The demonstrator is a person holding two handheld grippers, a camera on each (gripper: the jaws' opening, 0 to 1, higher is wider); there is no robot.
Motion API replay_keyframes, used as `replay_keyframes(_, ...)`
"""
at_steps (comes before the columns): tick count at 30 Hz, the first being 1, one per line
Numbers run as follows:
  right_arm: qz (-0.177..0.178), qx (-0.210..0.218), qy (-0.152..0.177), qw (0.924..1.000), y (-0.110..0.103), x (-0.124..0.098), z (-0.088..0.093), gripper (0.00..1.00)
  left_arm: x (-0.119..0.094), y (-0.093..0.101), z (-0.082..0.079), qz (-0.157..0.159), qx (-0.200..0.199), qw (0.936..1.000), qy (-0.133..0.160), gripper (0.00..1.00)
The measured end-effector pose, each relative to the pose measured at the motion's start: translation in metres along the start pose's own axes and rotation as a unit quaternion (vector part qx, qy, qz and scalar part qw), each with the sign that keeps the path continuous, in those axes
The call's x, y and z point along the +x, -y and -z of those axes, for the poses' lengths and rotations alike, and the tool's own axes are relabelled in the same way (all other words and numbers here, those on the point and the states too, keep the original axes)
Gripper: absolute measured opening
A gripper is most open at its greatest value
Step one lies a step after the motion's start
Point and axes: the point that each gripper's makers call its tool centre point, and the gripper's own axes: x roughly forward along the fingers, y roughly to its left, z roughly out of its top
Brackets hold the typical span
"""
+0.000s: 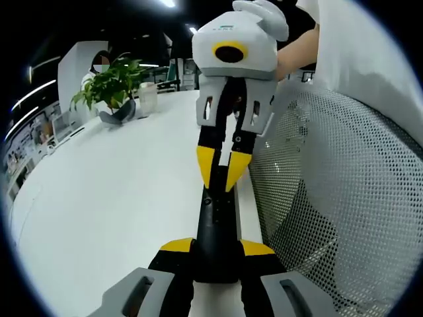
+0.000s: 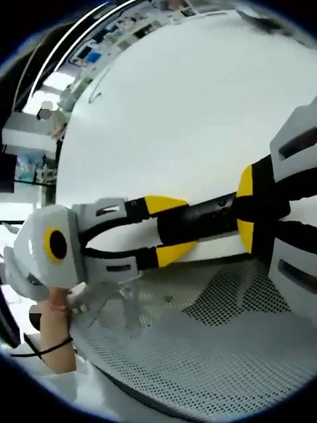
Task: Press the specified remote control buttons in sequence, fully releasing each button before pressing the next.
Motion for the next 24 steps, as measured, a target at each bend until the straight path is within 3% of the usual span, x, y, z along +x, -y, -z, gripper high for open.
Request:
replay_keyframes(4, -0.012, -0.077, 0.006, 0.9969, -0.0037, 0.0004, -0.0003, 0.06, -0.0002, -0.0002, 0.0001, 0.0, 0.0, 1.0, 0.0, 0.25)
replay_keyframes(5, -0.023, -0.127, -0.004, 0.9917, -0.0065, 0.0011, -0.0016, 0.04, -0.0003, -0.0002, 0.0002, 0.0, 0.0, 1.0, 0.0, 0.25)
replay_keyframes(8, -0.029, -0.176, -0.019, 0.9839, -0.0094, 0.0026, -0.0024, 0.02, -0.0004, -0.0004, 0.0004, -0.001, 0.0, 1.0, -0.001, 0.25)
replay_keyframes(10, -0.038, -0.122, -0.017, 0.9917, -0.0089, 0.0026, -0.0035, 0.01, -0.0005, -0.0004, 0.0005, -0.001, 0.0, 1.0, -0.001, 0.25)
replay_keyframes(11, -0.045, -0.068, -0.014, 0.9966, -0.0069, 0.0024, -0.0039, 0.01, -0.0005, -0.0004, 0.0005, -0.001, 0.0, 1.0, -0.001, 0.25)
replay_keyframes(12, -0.047, -0.058, -0.013, 0.9972, -0.0065, 0.0026, -0.0041, 0.0, -0.0005, -0.0003, 0.0005, -0.001, -0.001, 1.0, -0.001, 0.25)
replay_keyframes(17, -0.044, -0.067, -0.026, 0.9964, -0.0025, 0.0046, -0.0034, 0.0, -0.0005, -0.0002, 0.0004, -0.001, -0.001, 1.0, 0.0, 0.25)
replay_keyframes(21, -0.025, -0.089, -0.014, 0.9956, -0.0037, 0.0034, -0.0031, 0.0, -0.0004, 0.0, 0.0005, -0.001, -0.001, 1.0, 0.0, 0.25)
replay_keyframes(24, -0.017, -0.083, -0.004, 0.9964, -0.004, 0.0021, -0.0029, 0.0, -0.0002, 0.0003, 0.0004, -0.001, -0.002, 1.0, 0.0, 0.25)
